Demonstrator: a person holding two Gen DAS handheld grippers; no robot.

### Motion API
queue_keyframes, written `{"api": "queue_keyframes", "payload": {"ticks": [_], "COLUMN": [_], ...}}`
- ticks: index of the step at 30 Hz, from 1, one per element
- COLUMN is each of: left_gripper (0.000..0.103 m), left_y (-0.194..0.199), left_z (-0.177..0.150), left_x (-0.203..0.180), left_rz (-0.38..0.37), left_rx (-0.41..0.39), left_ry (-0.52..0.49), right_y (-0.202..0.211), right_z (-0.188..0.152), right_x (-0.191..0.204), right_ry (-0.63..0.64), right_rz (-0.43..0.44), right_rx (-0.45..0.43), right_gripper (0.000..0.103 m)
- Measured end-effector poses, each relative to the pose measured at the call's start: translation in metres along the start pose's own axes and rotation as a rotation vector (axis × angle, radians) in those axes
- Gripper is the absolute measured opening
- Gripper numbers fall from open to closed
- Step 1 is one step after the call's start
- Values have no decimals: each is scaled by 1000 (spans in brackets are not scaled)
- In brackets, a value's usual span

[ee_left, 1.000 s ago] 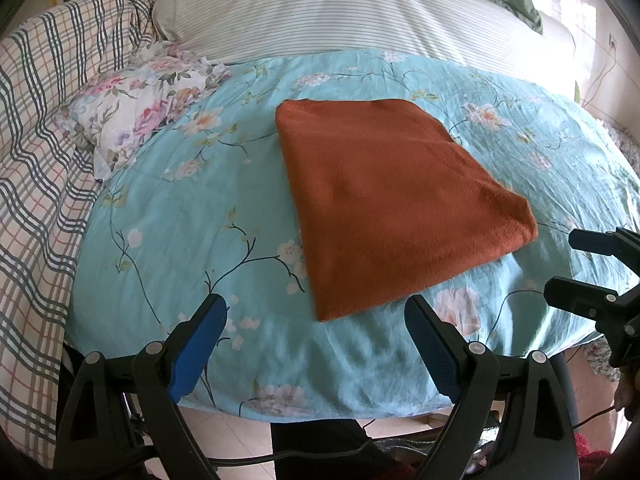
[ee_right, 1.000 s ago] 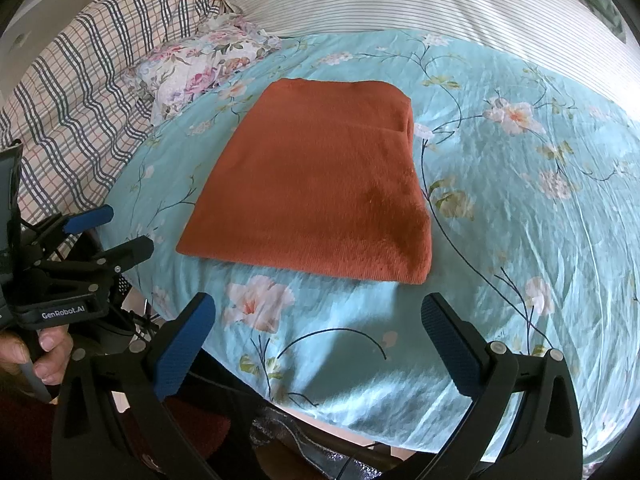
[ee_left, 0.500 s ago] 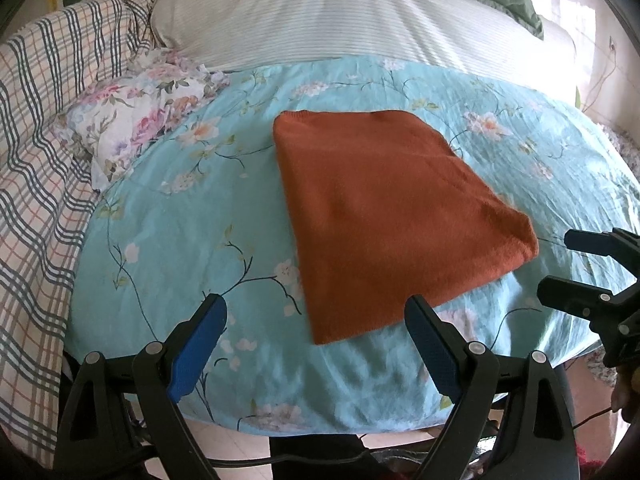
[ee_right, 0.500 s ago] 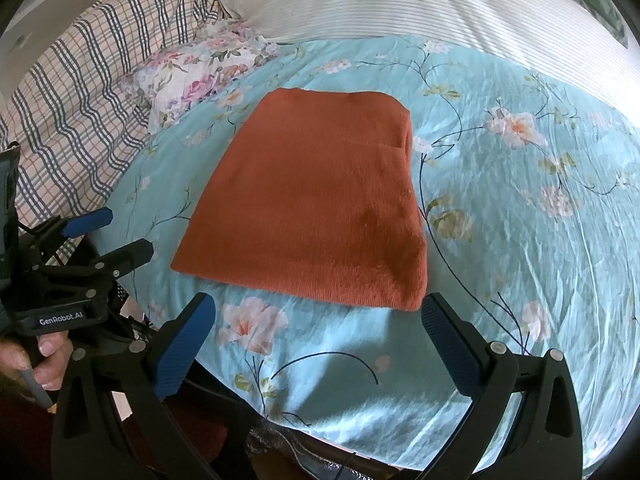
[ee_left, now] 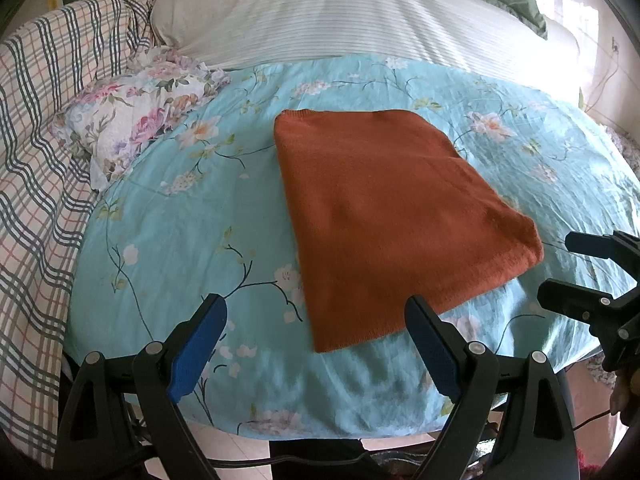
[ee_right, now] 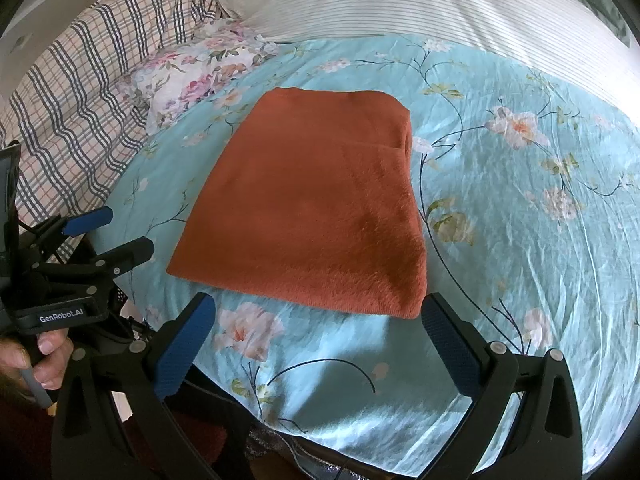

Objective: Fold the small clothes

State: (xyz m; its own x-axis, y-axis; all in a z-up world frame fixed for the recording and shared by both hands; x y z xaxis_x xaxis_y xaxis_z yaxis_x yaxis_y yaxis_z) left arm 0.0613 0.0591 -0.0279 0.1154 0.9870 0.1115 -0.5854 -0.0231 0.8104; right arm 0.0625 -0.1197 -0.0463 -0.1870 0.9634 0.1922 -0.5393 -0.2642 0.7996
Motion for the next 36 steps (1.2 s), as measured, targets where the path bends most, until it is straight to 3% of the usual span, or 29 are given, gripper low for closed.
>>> {"api": "queue_keyframes", "payload": {"ticks": [36], "left_gripper": [91], "left_y": [-12], "left_z": [15], "left_x": [1], "left_rz": [0], "left_rx": [6], "left_ry": [1], "right_y": [-5], "right_z": [15], "right_x": [-11], "right_ry": [1], "right_rz": [8], "right_rx": [-6], "right_gripper": [103]}}
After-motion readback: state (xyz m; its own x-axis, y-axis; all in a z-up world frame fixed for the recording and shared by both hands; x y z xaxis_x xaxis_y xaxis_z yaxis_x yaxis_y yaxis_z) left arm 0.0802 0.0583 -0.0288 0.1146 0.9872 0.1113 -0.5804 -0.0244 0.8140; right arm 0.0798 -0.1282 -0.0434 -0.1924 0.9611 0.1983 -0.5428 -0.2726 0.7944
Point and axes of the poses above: each gripper's, at about its wrist camera, not at the fingertips, and y roughly against the way its jaws point, x to its left, z to its top, the point moved 5 cm from there along -y, roughly the way its jaws point, and after that the axes turned 4 degrees about x, right-handed, at the moved point
